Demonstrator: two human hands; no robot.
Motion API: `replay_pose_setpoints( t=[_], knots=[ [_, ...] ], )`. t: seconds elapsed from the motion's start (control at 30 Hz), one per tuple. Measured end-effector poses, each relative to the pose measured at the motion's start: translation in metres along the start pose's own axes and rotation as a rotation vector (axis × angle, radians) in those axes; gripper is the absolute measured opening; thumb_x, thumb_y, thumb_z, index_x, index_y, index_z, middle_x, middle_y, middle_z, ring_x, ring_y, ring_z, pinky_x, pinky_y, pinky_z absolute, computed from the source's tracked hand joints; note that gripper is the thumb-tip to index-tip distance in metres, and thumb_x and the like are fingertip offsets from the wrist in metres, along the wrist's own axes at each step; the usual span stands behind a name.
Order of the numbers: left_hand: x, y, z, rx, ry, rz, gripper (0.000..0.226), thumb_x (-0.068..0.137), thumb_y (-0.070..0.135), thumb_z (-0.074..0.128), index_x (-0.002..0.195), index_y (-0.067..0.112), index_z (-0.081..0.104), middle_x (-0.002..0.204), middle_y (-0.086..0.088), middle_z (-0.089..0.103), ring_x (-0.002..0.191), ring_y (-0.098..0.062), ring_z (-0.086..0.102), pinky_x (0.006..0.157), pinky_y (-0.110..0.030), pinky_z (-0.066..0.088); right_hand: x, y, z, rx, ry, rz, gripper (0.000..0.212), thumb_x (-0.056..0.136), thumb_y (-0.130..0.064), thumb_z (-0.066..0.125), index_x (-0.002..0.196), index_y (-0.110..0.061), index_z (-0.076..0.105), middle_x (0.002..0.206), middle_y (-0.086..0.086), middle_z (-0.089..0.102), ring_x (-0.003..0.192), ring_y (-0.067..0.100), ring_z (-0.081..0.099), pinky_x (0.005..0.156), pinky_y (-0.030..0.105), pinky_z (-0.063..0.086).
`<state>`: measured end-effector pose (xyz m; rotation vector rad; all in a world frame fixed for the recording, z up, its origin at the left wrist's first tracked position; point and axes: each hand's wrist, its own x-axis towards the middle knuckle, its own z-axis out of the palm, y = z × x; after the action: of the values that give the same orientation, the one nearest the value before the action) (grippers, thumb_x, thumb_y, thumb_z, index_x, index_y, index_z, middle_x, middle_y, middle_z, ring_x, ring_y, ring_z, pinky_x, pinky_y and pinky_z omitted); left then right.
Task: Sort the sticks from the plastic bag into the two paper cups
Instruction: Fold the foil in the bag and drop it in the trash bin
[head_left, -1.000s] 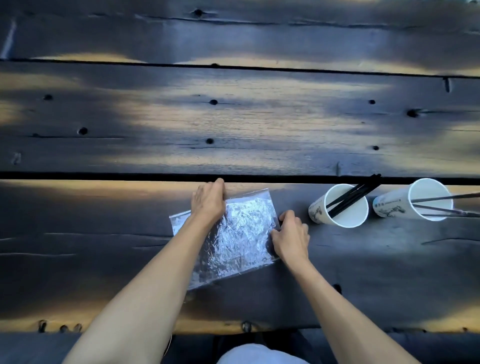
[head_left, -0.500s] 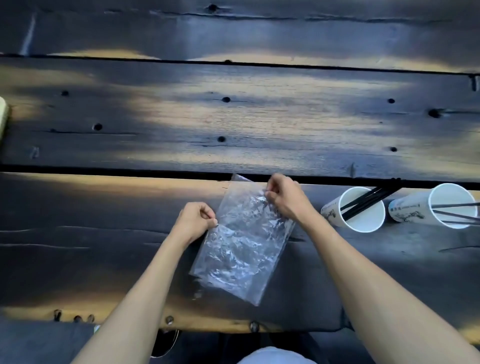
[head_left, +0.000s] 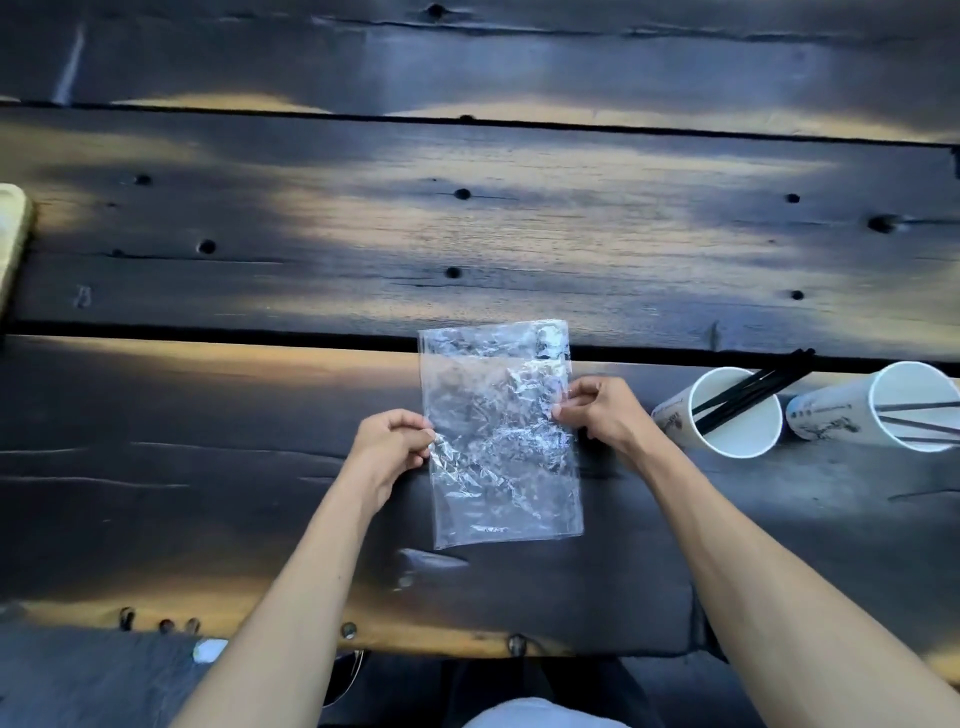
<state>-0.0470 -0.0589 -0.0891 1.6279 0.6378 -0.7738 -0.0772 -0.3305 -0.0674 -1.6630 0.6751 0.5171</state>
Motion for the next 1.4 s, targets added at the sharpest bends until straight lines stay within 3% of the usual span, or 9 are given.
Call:
replay_pose_setpoints(
  t=[0.33, 0.47, 0.63, 0.73, 0.9, 1.0, 1.1, 1.23, 1.4],
  knots=[
    [-0.001, -0.002, 0.001, 0.198, 0.005, 0.116, 0.016, 0.082, -0.014, 0.063, 0.081, 0.002, 0.065, 0.060, -0.008, 0.063, 0.048, -0.011, 0.060, 0.046, -0.017, 0.048, 0.004, 0.016, -0.002, 0.041, 0.030, -0.015, 0.012, 0.083, 0.013, 0.065, 0.085, 0.002, 0.061, 0.046, -0.003, 0.060, 0.030, 0.004, 0.045, 0.030, 0.017, 0.032],
    [0.001, -0.003, 0.004, 0.358, 0.079, 0.207, 0.017, 0.079, -0.006, 0.068, 0.073, 0.010, 0.066, 0.054, -0.001, 0.060, 0.047, -0.012, 0.054, 0.043, -0.021, 0.043, 0.003, 0.017, -0.001, 0.106, 0.019, -0.021, 0.016, 0.086, 0.018, 0.058, 0.083, 0.002, 0.059, 0.066, 0.010, 0.066, 0.046, 0.010, 0.066, 0.042, 0.017, 0.049],
    [-0.003, 0.004, 0.007, 0.294, 0.043, 0.146, 0.016, 0.082, -0.004, 0.060, 0.088, 0.008, 0.069, 0.065, -0.006, 0.068, 0.049, -0.013, 0.056, 0.043, -0.020, 0.042, 0.002, 0.024, -0.001, 0.153, 0.007, -0.048, 0.017, 0.084, 0.021, 0.055, 0.082, 0.005, 0.061, 0.079, 0.018, 0.068, 0.062, 0.014, 0.070, 0.057, 0.020, 0.056],
    [-0.004, 0.005, 0.008, 0.199, 0.043, 0.097, 0.023, 0.088, -0.006, 0.048, 0.089, 0.002, 0.069, 0.072, -0.011, 0.070, 0.050, -0.012, 0.056, 0.043, -0.018, 0.042, 0.001, 0.028, -0.001, 0.192, 0.014, -0.030, 0.019, 0.086, 0.018, 0.050, 0.081, 0.004, 0.063, 0.082, 0.018, 0.070, 0.071, 0.020, 0.070, 0.061, 0.022, 0.056],
    [-0.006, 0.002, 0.005, 0.061, 0.000, 0.051, 0.016, 0.089, 0.003, 0.057, 0.084, 0.000, 0.072, 0.075, -0.015, 0.068, 0.058, -0.018, 0.057, 0.048, -0.021, 0.045, -0.004, 0.029, -0.004, 0.353, 0.054, 0.046, 0.025, 0.088, 0.005, 0.042, 0.076, 0.001, 0.064, 0.091, 0.023, 0.071, 0.082, 0.029, 0.071, 0.071, 0.031, 0.056],
    [-0.012, -0.004, 0.006, 0.135, 0.017, 0.091, 0.012, 0.090, 0.002, 0.062, 0.087, -0.002, 0.072, 0.081, -0.012, 0.070, 0.064, -0.018, 0.059, 0.053, -0.021, 0.048, -0.009, 0.033, -0.005, 0.331, 0.066, 0.043, 0.025, 0.087, 0.001, 0.044, 0.078, 0.000, 0.067, 0.102, 0.023, 0.074, 0.089, 0.030, 0.070, 0.075, 0.037, 0.055],
    [-0.020, -0.011, 0.009, 0.196, 0.015, 0.170, 0.012, 0.087, -0.006, 0.065, 0.098, -0.004, 0.068, 0.085, -0.014, 0.068, 0.065, -0.023, 0.060, 0.055, -0.023, 0.052, -0.014, 0.037, -0.005, 0.198, 0.120, 0.021, 0.025, 0.091, -0.004, 0.047, 0.086, -0.002, 0.071, 0.104, 0.015, 0.075, 0.089, 0.021, 0.066, 0.066, 0.027, 0.052],
    [-0.022, -0.020, 0.015, 0.313, 0.063, 0.238, 0.022, 0.082, -0.002, 0.071, 0.099, 0.012, 0.068, 0.097, -0.010, 0.067, 0.063, -0.024, 0.061, 0.064, -0.033, 0.057, -0.022, 0.041, -0.003, 0.138, 0.151, -0.015, 0.026, 0.092, -0.001, 0.047, 0.090, -0.003, 0.072, 0.099, 0.011, 0.073, 0.086, 0.016, 0.061, 0.069, 0.024, 0.049],
    [-0.026, -0.024, 0.022, 0.421, 0.156, 0.269, 0.024, 0.078, 0.012, 0.077, 0.097, 0.022, 0.067, 0.082, 0.000, 0.064, 0.077, -0.032, 0.069, 0.077, -0.042, 0.058, -0.027, 0.045, -0.001, 0.215, 0.160, -0.020, 0.024, 0.088, 0.002, 0.050, 0.093, -0.005, 0.072, 0.099, 0.004, 0.071, 0.088, 0.016, 0.060, 0.077, 0.028, 0.046]
  ],
)
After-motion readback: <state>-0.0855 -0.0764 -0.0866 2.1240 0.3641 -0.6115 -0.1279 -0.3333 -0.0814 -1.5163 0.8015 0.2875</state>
